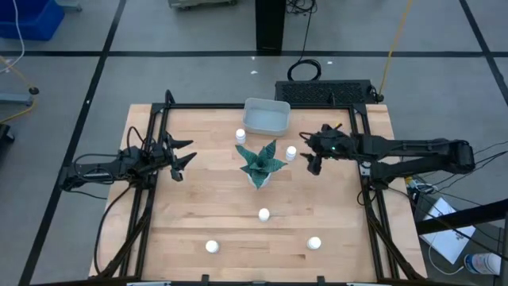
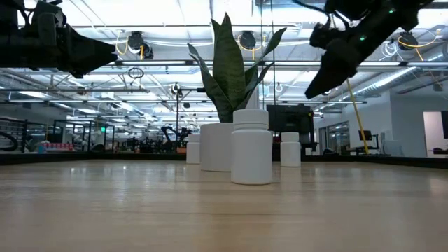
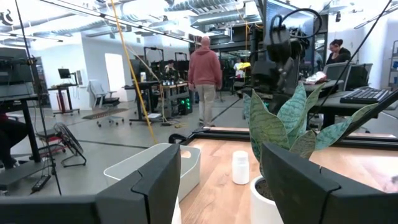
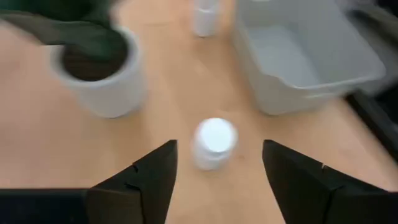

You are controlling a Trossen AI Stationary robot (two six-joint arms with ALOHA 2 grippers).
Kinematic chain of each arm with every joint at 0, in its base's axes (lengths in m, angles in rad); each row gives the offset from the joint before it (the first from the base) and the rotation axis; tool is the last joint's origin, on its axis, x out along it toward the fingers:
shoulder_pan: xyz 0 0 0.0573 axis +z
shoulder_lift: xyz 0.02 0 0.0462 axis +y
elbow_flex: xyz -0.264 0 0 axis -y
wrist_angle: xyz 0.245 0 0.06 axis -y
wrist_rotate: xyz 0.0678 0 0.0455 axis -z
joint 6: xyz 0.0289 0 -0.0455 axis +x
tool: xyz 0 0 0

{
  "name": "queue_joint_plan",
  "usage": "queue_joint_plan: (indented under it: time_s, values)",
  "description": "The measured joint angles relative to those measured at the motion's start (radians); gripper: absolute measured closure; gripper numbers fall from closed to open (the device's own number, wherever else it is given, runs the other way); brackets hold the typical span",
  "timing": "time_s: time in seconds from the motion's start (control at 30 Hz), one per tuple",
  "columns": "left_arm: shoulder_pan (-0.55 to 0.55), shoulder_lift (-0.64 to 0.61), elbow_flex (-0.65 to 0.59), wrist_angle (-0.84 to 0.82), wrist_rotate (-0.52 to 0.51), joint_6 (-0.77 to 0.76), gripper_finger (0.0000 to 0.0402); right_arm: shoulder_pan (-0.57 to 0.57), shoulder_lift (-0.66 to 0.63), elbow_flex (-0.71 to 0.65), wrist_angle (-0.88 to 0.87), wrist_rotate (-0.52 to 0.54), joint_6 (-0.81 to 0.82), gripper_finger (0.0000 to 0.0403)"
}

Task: Pick and place pill bottles into a basket
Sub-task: Put the white medicine bottle into the gray bin

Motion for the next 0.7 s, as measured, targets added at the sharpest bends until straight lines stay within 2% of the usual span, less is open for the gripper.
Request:
queue_joint_plan:
  time_s: [0.1,0.23,0.43,0.7]
  values:
    - [0.000,0.000,0.000,0.000,0.000,0.000,0.0174,-0.037,0.049,0.034,0.010,0.080,0.067,0.0146]
    - [0.000,0.000,0.000,0.000,0.000,0.000,0.0174,-0.086,0.120,0.070,-0.006,0.007,0.089,0.0123]
    - [0.000,0.000,0.000,0.000,0.000,0.000,0.0174,-0.104,0.229,0.103,-0.021,-0.030,0.085,0.0098]
    - [0.000,0.000,0.000,0.000,0.001,0.000,0.0174,-0.095,0.283,0.107,0.041,-0.043,0.101,0.0097]
